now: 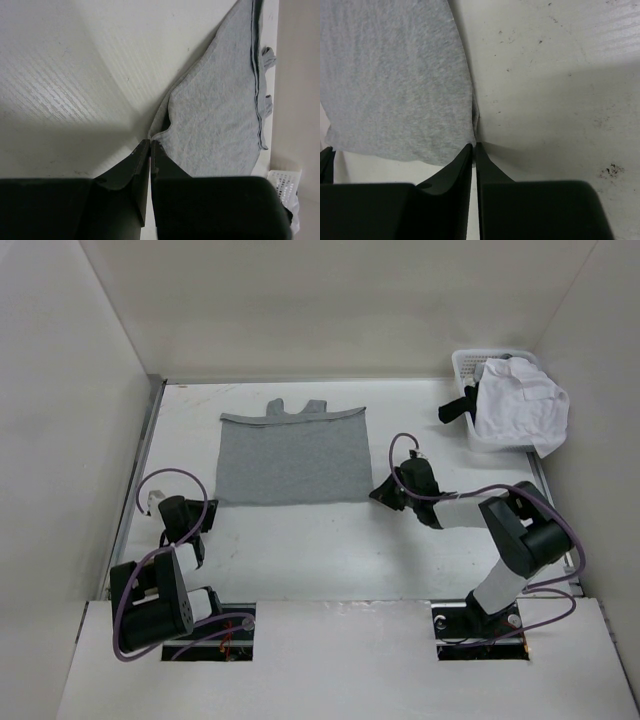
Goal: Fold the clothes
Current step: Fold the tank top
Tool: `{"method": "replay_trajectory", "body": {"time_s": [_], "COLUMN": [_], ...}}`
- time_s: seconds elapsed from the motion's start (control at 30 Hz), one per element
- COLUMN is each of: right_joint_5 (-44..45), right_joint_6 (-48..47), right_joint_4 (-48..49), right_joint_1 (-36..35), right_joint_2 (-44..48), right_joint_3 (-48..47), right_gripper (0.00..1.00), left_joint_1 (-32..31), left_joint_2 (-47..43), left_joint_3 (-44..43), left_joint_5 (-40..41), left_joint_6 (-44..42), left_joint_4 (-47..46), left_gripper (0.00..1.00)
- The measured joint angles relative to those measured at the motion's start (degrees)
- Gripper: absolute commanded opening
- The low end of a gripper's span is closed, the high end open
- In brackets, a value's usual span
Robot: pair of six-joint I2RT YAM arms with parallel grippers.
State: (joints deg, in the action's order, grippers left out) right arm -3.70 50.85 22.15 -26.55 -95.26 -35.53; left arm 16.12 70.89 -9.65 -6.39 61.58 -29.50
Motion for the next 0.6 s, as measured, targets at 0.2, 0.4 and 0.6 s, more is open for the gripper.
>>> {"method": "replay_trajectory", "body": {"time_s": [0.2,0.4,0.6], "right_joint_5": [0.11,2.10,7.96], "right_joint_6": [-0.11,-2.80,-8.15], "right_joint_4": [0.15,-10.05,-30.47], "right_joint_1": [0.22,-0.79,-6.93], "right_joint_2": [1.95,26.91,57.02], "right_joint_3": [1.68,6.12,-5.09], "right_gripper": [0.01,0.01,0.01], "left_joint_1": [-0.04,-2.47,-8.20], "left_joint_2": [-5.25,-27.74,-40.68], "left_joint_3": [0.00,-5.53,-22.93], "left_joint_5": [-1.03,-1.62,-0.61], "left_joint_6": [1.57,3.39,3.15], "left_joint_4": [1.16,14.40,27.26], "left_gripper": [0.00,0.00,0.00]}}
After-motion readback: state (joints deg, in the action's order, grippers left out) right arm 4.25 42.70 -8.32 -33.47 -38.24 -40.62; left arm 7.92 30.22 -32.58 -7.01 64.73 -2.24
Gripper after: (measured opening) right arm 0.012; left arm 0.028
